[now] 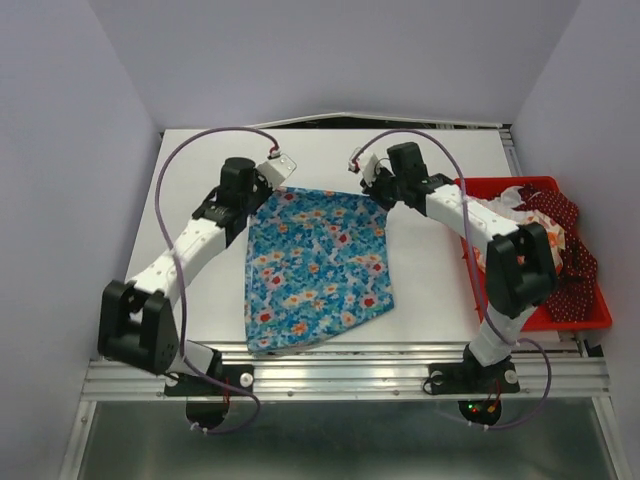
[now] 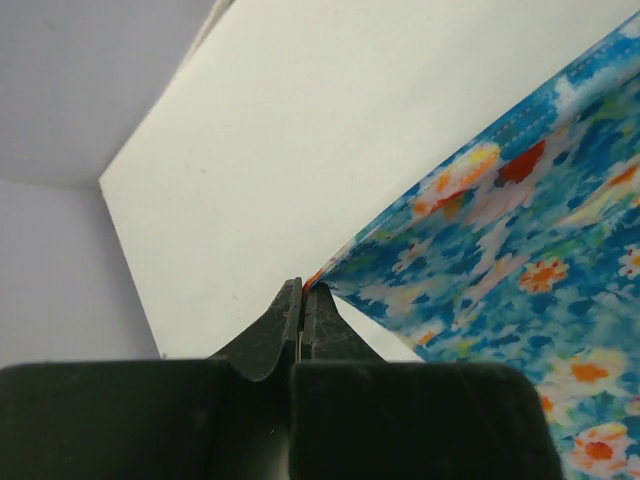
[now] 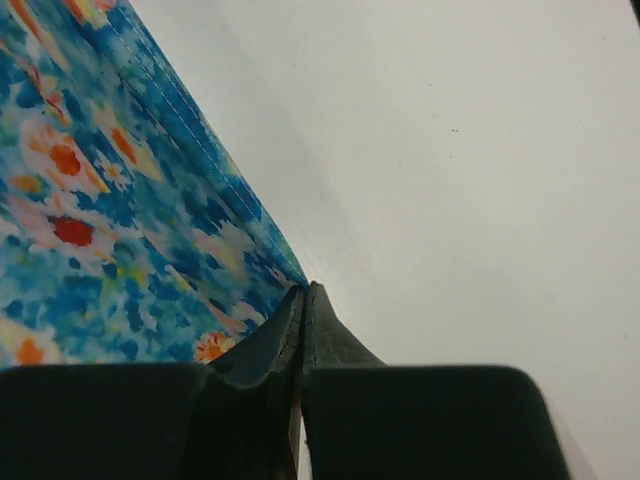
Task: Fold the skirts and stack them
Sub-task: Flatten the skirt out
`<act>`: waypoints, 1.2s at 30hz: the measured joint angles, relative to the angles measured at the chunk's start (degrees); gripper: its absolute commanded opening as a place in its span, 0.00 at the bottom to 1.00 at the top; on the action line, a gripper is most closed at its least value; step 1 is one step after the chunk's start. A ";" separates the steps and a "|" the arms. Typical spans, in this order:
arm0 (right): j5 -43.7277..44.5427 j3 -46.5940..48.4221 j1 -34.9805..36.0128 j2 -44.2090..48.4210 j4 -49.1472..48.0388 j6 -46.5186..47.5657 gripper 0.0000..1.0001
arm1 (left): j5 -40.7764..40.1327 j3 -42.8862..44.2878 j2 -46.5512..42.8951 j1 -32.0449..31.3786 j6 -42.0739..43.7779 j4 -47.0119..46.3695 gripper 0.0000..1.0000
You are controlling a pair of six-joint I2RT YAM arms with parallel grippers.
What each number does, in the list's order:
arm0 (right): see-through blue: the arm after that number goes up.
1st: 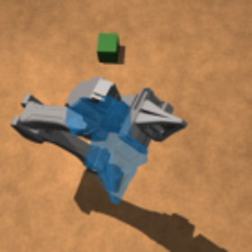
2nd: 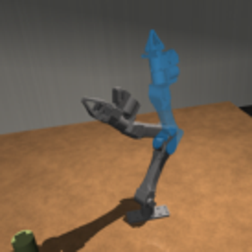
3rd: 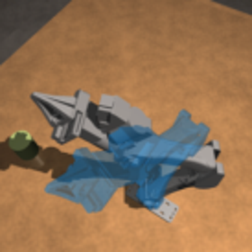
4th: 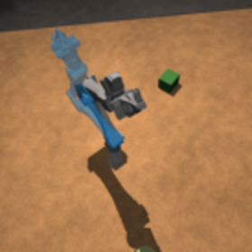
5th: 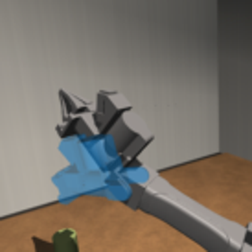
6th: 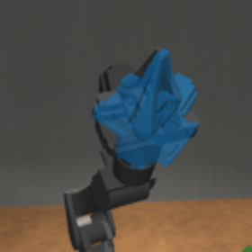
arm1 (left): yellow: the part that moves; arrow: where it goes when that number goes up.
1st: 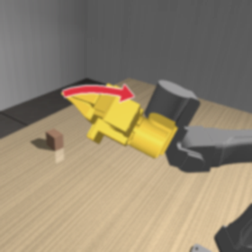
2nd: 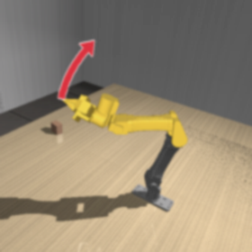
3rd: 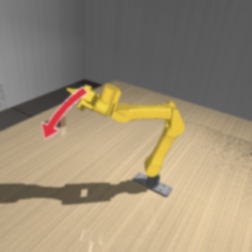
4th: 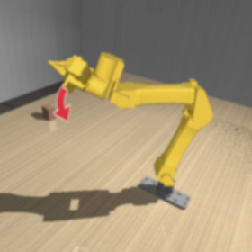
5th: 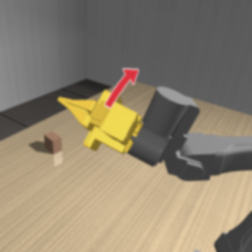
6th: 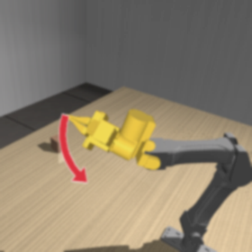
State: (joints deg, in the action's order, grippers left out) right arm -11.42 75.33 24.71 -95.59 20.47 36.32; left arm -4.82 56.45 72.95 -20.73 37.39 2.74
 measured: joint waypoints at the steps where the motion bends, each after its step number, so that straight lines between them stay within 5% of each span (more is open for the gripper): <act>1: 0.33 2.05 -0.81 -4.09 -1.42 -0.57 0.01 | 0.37 1.22 2.82 0.50 -0.07 -0.39 0.08; 2: 0.55 3.69 -1.31 -6.69 -1.84 -1.07 0.10 | 0.70 4.31 8.72 1.55 -0.17 -1.53 0.19; 4: 1.92 12.59 -2.47 -15.67 -1.44 -2.60 0.44 | 1.07 11.23 17.53 2.75 -0.44 -3.50 0.42; 6: 5.29 22.93 -3.45 -24.94 -0.76 -4.50 0.90 | -0.50 19.82 25.46 3.69 -0.68 -2.95 0.70; 9: 10.19 33.62 -5.09 -33.53 1.88 -7.17 0.92 | -2.10 31.61 33.24 5.60 -2.86 -1.20 0.76; 13: 13.53 36.41 -7.10 -34.99 5.81 -9.33 0.91 | -2.10 36.02 32.39 7.85 -5.14 1.79 0.75; 21: 6.21 27.71 -7.74 -20.55 14.43 -13.90 0.72 | 13.20 17.66 8.79 6.91 -2.03 13.38 0.71; 26: -1.44 15.65 -7.65 -7.43 21.05 -15.65 0.67 | 19.26 0.13 -6.21 -6.32 3.96 23.02 0.72; 36: -16.13 -5.97 -7.48 -0.87 30.25 -18.58 0.66 | 21.11 -11.23 -8.46 -27.98 4.15 31.52 0.77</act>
State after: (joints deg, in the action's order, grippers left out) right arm -27.55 69.36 17.23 -96.47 50.72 17.74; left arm 16.29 45.21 64.49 -48.71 41.54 34.26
